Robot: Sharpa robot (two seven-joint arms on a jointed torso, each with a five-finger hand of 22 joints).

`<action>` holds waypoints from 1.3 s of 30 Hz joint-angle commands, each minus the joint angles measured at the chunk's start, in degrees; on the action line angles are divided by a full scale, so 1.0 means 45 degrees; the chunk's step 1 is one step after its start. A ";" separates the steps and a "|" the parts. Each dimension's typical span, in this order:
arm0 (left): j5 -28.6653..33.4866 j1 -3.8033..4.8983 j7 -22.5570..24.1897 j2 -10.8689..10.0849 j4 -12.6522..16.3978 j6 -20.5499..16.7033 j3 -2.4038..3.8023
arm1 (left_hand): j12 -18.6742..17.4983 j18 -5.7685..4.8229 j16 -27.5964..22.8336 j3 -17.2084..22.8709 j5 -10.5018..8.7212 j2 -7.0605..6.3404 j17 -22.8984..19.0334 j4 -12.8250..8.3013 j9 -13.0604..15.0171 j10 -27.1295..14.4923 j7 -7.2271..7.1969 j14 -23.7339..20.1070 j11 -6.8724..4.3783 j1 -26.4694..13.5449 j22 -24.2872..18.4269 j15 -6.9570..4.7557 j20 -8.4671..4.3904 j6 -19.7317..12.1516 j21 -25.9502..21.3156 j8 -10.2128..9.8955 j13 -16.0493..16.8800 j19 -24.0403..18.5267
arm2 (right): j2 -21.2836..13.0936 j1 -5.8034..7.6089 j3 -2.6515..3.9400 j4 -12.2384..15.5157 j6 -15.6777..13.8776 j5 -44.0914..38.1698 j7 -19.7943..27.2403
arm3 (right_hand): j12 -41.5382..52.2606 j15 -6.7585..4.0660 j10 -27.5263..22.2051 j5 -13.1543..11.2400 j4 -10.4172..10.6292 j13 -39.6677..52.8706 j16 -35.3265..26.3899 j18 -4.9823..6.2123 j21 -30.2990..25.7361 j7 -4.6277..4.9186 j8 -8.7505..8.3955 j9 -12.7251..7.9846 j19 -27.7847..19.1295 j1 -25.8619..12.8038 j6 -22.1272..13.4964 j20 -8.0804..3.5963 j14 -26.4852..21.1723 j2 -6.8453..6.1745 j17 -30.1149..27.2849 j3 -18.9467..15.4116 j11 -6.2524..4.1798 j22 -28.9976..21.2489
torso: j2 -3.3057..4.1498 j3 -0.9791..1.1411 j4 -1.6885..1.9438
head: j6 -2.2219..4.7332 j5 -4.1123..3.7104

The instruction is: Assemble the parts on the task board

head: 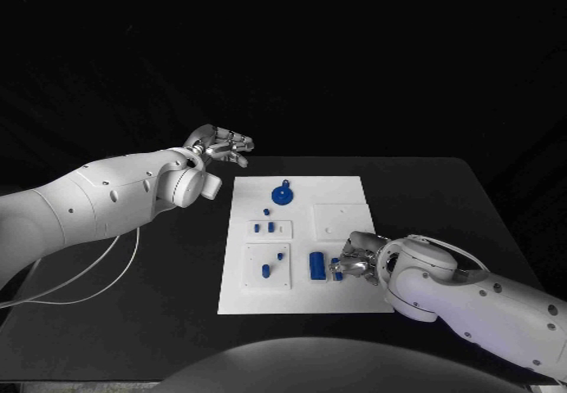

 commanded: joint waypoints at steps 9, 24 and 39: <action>-0.0037 -0.0010 0.0036 0.0022 0.0015 0.0136 0.0007 | 0.0065 0.0040 -0.0020 -0.0003 -0.0014 -0.0028 -0.0021 0.0067 0.0018 -0.0092 0.0023 -0.0006 0.0001 -0.0026 -0.0040 0.0113 0.0019 -0.0114 -0.0013 -0.0003 -0.0017 0.0101 | -0.0001 -0.0056 -0.0040 -0.0020 0.0031 0.0204 -0.0051 | -0.0047 -0.0046 0.0067 -0.0860 -0.0387 -0.0078 -0.0137 -0.0034 -0.0133 -0.0335 -0.0036 -0.1486 0.0626 0.0573 0.0106 -0.0070 0.0057 -0.0534 -0.0077 0.0056 -0.0179 -0.0189 | 0.0002 0.0004 -0.0004 | 0.0001 0.0017; -0.0045 -0.0010 0.0011 0.0040 -0.0002 0.0139 0.0002 | 0.0065 0.0040 -0.0020 -0.0003 -0.0014 -0.0028 -0.0021 0.0067 0.0018 -0.0092 0.0023 -0.0006 0.0001 -0.0026 -0.0040 0.0113 0.0019 -0.0114 -0.0013 -0.0003 -0.0017 0.0101 | -0.0021 -0.0055 -0.0040 -0.0106 -0.0187 0.0216 -0.0054 | 0.0002 -0.0017 0.0101 -0.3822 0.0941 -0.0116 -0.0156 -0.0009 -0.0138 -0.0278 -0.0022 -0.1706 0.0626 0.0479 0.0189 -0.0043 0.0072 -0.0719 -0.0079 -0.0472 -0.0136 -0.0293 | 0.0002 0.0004 -0.0001 | 0.0001 -0.0014; -0.0050 -0.0010 -0.0010 0.0040 -0.0011 0.0154 -0.0011 | 0.0066 0.0042 -0.0025 0.0000 -0.0007 -0.0031 -0.0025 0.0067 0.0018 -0.0100 0.0026 -0.0007 0.0002 -0.0015 -0.0039 0.0114 0.0020 -0.0124 -0.0009 -0.0003 -0.0017 0.0098 | -0.0094 -0.0055 -0.0032 -0.0040 -0.0306 0.0246 -0.0026 | -0.0033 -0.0033 0.0180 -0.4442 0.2229 -0.0103 -0.0197 -0.0036 -0.0108 -0.0264 -0.0018 -0.1536 0.0630 0.0396 0.0303 -0.0083 0.0069 -0.1150 -0.0030 -0.1236 -0.0111 -0.0351 | 0.0004 0.0008 -0.0007 | 0.0001 -0.0008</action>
